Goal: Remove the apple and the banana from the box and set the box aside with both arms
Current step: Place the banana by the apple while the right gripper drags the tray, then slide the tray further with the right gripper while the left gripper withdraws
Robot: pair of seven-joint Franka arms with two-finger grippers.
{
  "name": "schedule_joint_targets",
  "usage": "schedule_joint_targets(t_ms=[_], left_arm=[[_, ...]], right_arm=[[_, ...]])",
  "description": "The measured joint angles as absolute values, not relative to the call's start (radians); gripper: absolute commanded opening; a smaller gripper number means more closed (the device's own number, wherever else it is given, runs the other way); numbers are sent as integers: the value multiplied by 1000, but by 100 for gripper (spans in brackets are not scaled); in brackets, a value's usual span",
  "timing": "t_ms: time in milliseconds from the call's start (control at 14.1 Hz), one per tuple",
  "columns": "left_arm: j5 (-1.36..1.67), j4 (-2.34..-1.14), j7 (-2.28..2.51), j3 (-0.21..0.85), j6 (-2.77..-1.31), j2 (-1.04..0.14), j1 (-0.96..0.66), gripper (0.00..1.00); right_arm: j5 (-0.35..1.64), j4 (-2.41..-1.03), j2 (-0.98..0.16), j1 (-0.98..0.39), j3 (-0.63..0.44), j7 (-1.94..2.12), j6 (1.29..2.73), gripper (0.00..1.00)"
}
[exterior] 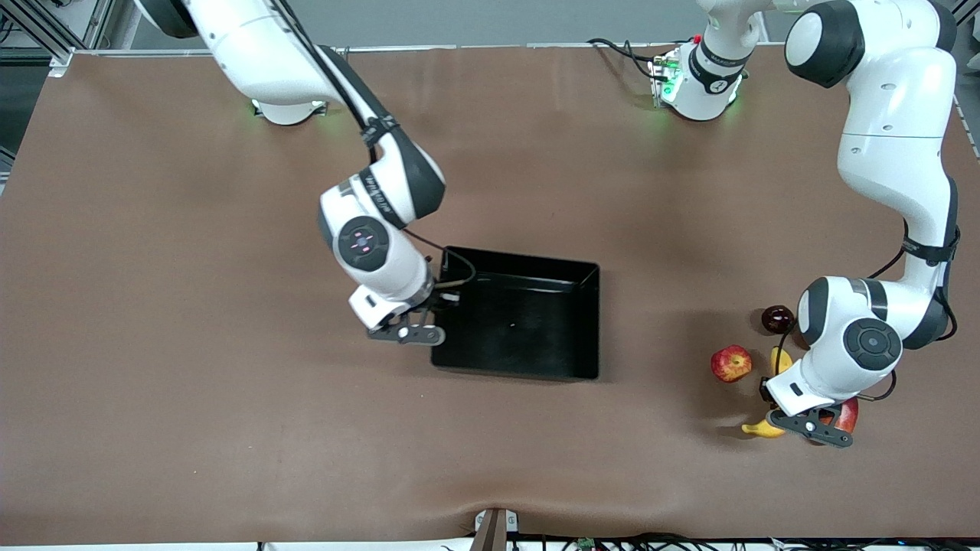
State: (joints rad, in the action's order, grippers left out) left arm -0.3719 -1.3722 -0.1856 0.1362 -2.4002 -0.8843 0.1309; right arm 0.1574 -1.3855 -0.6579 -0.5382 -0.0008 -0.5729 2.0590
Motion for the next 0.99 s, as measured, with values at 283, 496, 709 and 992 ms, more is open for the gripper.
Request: schedule_joint_targets(t_ms=[283,496,709,992], left_arm=[[-372,-1363,-151,135,-2400,-891,126,100],[-367,-1340,-121,137,-2387,-863,130,100],[-312,-1326,-37,161,-2278,-774,124,100],[-268,-1322,101,214,-2039,-604,114,100]], right_arm=[[175,-1345,-608,-429,-2,-472,1938,0],[176,-1345,-554,-311,-5,-348,1803,0],[177,-1348,-525,-181,-6,-211,1736,0],[177,-1382,-522,-23,-7,-5,1712,0]])
